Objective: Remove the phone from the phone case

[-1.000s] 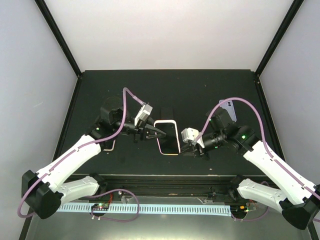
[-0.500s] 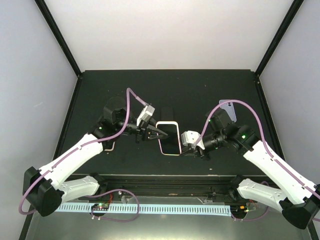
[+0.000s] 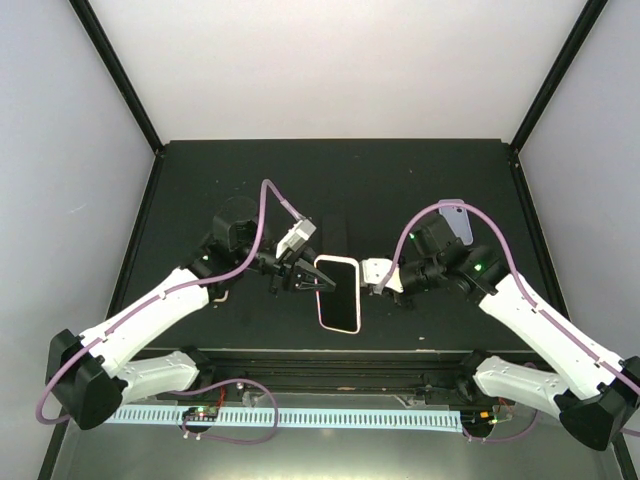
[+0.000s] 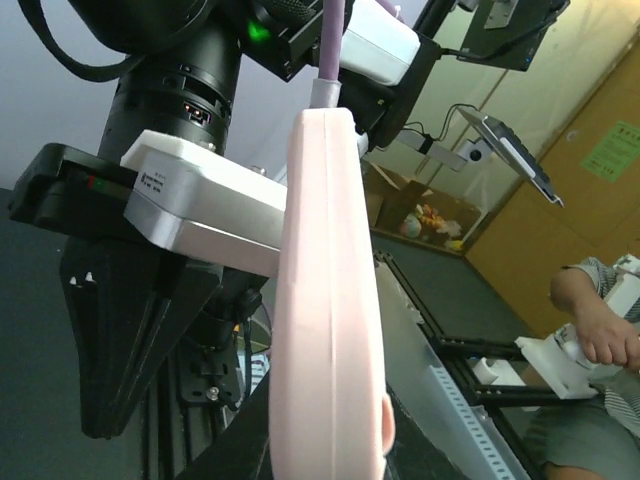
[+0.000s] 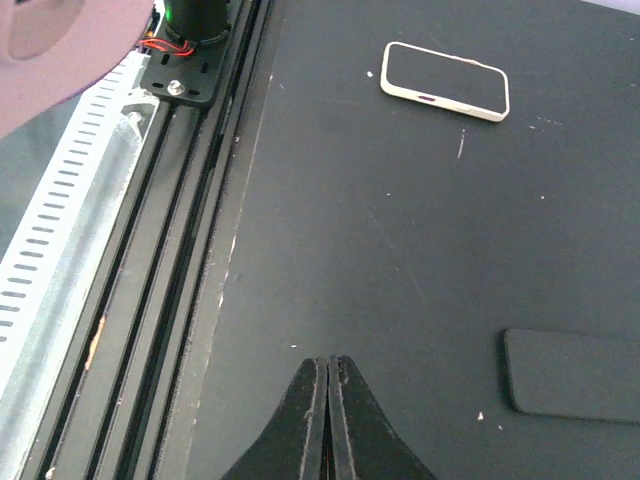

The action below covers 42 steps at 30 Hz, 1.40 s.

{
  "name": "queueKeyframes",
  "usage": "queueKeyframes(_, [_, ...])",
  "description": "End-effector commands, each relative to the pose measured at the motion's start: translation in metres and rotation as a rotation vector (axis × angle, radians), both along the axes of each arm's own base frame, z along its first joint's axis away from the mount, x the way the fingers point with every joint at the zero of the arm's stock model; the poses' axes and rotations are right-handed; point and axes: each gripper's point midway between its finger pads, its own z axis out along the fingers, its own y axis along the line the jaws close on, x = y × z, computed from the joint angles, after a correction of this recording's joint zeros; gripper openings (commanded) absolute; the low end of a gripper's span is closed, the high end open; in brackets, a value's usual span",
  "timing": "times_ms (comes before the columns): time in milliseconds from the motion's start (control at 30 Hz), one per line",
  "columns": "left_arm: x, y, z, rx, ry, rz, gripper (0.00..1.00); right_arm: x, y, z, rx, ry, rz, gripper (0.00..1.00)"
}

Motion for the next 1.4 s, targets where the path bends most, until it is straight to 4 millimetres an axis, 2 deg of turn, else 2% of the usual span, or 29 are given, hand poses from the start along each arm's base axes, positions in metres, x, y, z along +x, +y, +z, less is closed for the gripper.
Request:
queueKeyframes(0, [-0.012,0.006,0.026,-0.066,-0.071,-0.054,0.02,0.009,0.005,0.013,0.042,-0.054,-0.016,0.04])
queueKeyframes(33, [-0.011,0.006,0.026,-0.067,-0.076,-0.049,0.02,0.007,0.006,0.017,0.057,-0.049,-0.013,0.05])
queueKeyframes(100, [-0.009,0.006,0.026,-0.065,-0.092,-0.026,0.02,0.004,0.006,0.022,0.082,-0.037,-0.02,0.16])
queueKeyframes(267, [0.022,0.009,0.03,-0.052,-0.172,0.202,0.02,-0.018,0.003,0.027,0.126,0.055,0.009,0.7])
queueKeyframes(333, [0.028,0.013,0.033,-0.071,-0.2,0.266,0.02,-0.035,0.004,0.026,0.145,0.139,0.065,0.79])
queueKeyframes(367, [0.028,0.015,0.033,-0.079,-0.211,0.285,0.01,-0.043,0.004,0.025,0.159,0.184,0.095,0.8])
queueKeyframes(433, [0.028,0.017,0.035,-0.093,-0.226,0.303,0.01,-0.046,0.008,0.025,0.182,0.248,0.092,0.79])
queueKeyframes(533, [0.029,0.017,0.035,-0.095,-0.229,0.309,0.02,-0.04,0.014,0.028,0.209,0.284,0.054,0.73])
queueKeyframes(833, [0.03,0.014,0.03,-0.08,-0.198,0.278,0.02,-0.029,0.02,0.036,0.219,0.285,0.021,0.55])
queueKeyframes(900, [0.03,0.013,0.029,-0.078,-0.194,0.273,0.01,-0.029,0.02,0.039,0.221,0.284,0.021,0.53])
queueKeyframes(1100, [0.026,0.011,0.026,-0.072,-0.171,0.218,0.02,-0.033,0.017,0.047,0.222,0.259,0.042,0.38])
queueKeyframes(1267, [0.019,0.009,0.026,-0.073,-0.15,0.15,0.02,-0.038,0.015,0.044,0.209,0.242,0.075,0.24])
queueKeyframes(1367, [0.017,0.009,0.027,-0.075,-0.139,0.128,0.02,-0.042,0.013,0.045,0.209,0.228,0.098,0.21])
